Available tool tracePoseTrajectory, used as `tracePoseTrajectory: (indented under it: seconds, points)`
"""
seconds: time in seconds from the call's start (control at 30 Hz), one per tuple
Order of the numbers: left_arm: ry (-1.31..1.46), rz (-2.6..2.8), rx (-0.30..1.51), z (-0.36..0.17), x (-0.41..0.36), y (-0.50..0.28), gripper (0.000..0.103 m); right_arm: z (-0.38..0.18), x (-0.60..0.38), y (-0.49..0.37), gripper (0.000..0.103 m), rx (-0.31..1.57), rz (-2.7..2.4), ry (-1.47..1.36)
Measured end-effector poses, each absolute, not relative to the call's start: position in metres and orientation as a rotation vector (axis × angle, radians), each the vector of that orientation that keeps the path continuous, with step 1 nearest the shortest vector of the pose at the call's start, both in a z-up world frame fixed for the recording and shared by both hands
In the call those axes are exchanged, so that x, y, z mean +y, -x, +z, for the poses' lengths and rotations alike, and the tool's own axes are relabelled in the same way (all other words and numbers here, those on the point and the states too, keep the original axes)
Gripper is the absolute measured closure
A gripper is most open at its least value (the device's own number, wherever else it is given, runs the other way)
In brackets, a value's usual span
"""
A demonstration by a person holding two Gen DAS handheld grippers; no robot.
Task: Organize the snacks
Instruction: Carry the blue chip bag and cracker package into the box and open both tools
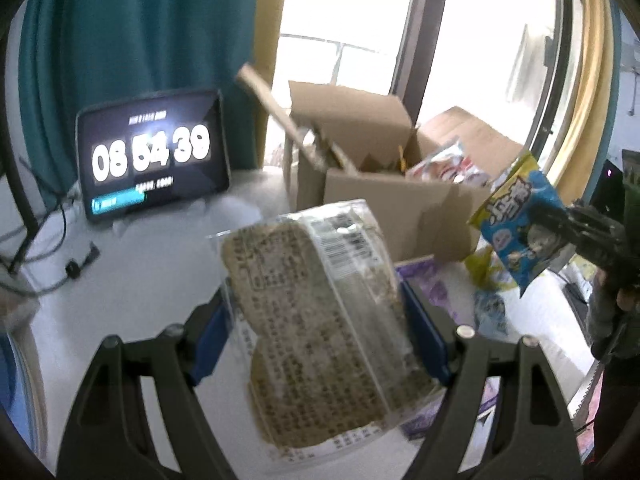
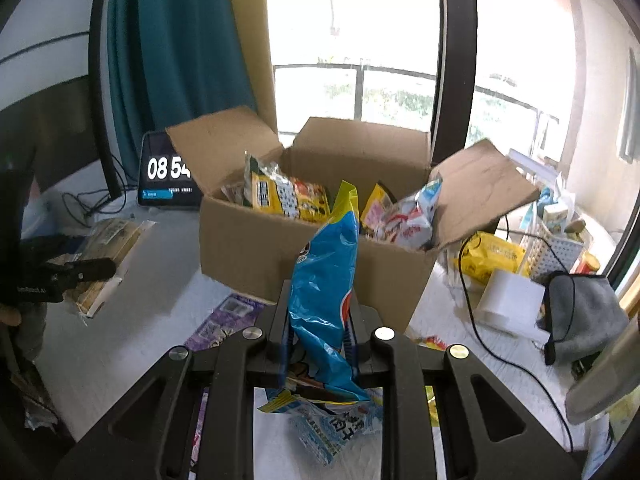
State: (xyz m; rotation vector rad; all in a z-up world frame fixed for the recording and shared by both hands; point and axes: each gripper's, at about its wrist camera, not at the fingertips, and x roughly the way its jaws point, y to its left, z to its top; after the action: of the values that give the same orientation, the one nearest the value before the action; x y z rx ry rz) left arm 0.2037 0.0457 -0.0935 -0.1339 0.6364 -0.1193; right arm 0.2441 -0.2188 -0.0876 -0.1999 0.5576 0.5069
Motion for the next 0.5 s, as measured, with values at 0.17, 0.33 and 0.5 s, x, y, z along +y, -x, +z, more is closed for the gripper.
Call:
tracePoseTrajectory:
  seconds: [0.17, 0.33, 0.5]
  points:
    - [0.126, -0.138, 0.572, -0.069, 0.040, -0.209, 0.023, -0.070, -0.220, -0.248, 0.080, 0.519, 0.512, 0.188]
    - [0.108, -0.144, 0.530, -0.049, 0.033, -0.219, 0.023, -0.052, -0.218, -0.253, 0.080, 0.478, 0.514, 0.185]
    - [0.075, -0.164, 0.489, -0.029, 0.021, -0.228, 0.022, -0.039, -0.216, -0.259, 0.080, 0.444, 0.517, 0.182]
